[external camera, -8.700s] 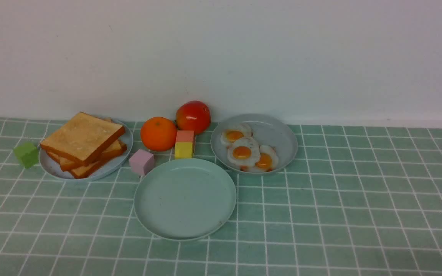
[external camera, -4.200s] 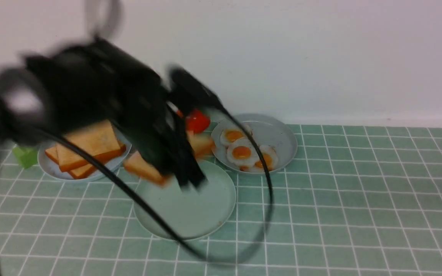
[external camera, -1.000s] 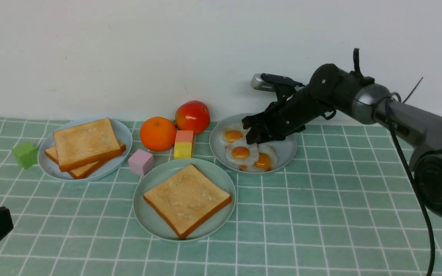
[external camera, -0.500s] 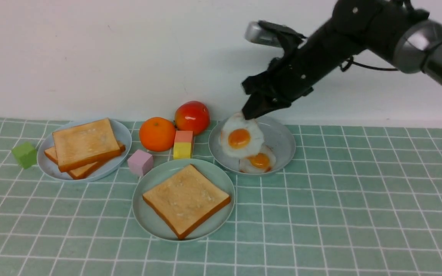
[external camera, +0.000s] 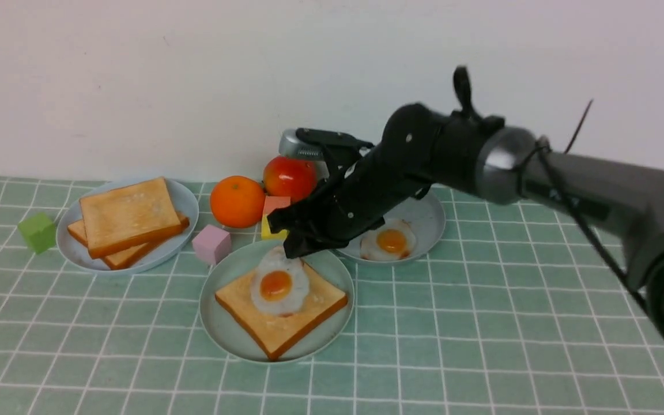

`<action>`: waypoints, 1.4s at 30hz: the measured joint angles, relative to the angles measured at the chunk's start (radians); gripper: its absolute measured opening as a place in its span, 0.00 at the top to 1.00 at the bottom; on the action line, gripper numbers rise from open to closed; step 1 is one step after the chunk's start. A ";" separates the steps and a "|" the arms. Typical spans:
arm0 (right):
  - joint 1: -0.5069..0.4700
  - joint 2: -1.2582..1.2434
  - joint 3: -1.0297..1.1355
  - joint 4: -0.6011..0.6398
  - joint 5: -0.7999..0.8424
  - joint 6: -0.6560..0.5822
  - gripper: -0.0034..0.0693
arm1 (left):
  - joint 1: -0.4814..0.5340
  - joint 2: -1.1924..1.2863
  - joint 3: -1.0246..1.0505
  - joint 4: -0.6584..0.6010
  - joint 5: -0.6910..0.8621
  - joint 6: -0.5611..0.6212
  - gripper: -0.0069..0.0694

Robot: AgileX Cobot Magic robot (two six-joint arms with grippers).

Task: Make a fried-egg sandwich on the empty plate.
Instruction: Use the right arm to place the fried egg on the slice of bread in the middle, then use the left arm to grab a slice of bread

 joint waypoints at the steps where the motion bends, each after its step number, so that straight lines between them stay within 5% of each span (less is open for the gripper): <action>1: 0.000 0.009 0.000 0.000 -0.007 0.019 0.87 | 0.000 0.000 0.000 0.000 0.001 0.000 0.92; 5: 0.000 0.022 0.000 0.000 -0.022 0.055 0.78 | 0.000 0.000 0.000 -0.001 0.002 0.000 0.92; 11: -0.008 0.005 0.000 -0.035 0.023 0.065 0.39 | 0.000 0.000 0.000 -0.053 0.008 -0.002 0.91; 14: -0.014 -0.053 0.004 -0.095 0.116 0.065 0.35 | 0.000 0.015 0.000 -0.109 0.026 -0.013 0.91; 19: -0.018 -0.267 0.005 -0.311 0.339 0.096 0.54 | 0.000 0.175 0.000 -0.189 0.045 -0.017 0.93; 20: -0.015 -0.375 0.011 -0.386 0.419 0.134 0.67 | 0.000 0.265 -0.002 -0.212 0.031 -0.018 0.93; 24: -0.010 -0.611 0.110 -0.504 0.478 0.197 0.93 | 0.000 0.497 -0.061 -0.272 -0.018 -0.013 0.93; 28: -0.010 -0.804 0.258 -0.522 0.458 0.239 0.97 | 0.004 0.684 -0.187 -0.293 -0.037 0.057 0.93; 33: -0.008 -1.047 0.481 -0.518 0.374 0.298 0.96 | 0.139 0.920 -0.424 -0.390 -0.025 0.329 0.93; 38: -0.008 -1.263 0.683 -0.518 0.303 0.309 0.95 | 0.422 1.209 -0.651 -0.657 -0.012 0.794 0.93; 42: -0.008 -1.357 0.745 -0.518 0.303 0.309 0.95 | 0.544 1.392 -0.784 -0.712 -0.006 1.014 0.93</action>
